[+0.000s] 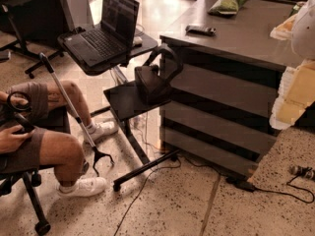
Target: Pick green jalapeno chip bag
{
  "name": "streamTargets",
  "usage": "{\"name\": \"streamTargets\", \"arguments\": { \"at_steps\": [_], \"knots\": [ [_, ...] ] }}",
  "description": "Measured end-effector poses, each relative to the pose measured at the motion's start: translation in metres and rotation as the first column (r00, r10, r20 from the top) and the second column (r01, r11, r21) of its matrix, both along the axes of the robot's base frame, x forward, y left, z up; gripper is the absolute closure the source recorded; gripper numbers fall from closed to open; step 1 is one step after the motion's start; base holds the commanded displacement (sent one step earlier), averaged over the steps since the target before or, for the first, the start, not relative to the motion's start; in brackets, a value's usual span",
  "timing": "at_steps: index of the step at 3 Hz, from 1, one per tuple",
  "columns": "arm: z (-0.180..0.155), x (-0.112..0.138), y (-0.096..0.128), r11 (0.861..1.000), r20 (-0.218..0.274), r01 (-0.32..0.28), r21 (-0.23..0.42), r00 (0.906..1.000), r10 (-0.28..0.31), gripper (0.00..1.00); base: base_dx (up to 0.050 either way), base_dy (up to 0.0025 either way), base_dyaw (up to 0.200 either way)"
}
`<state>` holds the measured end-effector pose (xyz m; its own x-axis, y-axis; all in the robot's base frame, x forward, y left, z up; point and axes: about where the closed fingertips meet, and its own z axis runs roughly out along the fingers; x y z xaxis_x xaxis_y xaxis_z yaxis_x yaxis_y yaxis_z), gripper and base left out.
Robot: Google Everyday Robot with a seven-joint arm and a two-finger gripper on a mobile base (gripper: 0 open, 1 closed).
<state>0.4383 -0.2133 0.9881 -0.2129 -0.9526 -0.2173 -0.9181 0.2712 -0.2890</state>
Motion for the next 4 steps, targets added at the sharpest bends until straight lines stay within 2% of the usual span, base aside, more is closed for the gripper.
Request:
{"name": "streamTargets", "arguments": {
  "at_steps": [1, 4],
  "knots": [
    [0.0000, 0.0000, 0.0000, 1.000, 0.000, 0.000, 0.000, 1.0000, 0.000, 0.00, 0.030, -0.00240, -0.158],
    [0.0000, 0.0000, 0.0000, 1.000, 0.000, 0.000, 0.000, 1.0000, 0.000, 0.00, 0.049, 0.00000, 0.000]
  ]
}}
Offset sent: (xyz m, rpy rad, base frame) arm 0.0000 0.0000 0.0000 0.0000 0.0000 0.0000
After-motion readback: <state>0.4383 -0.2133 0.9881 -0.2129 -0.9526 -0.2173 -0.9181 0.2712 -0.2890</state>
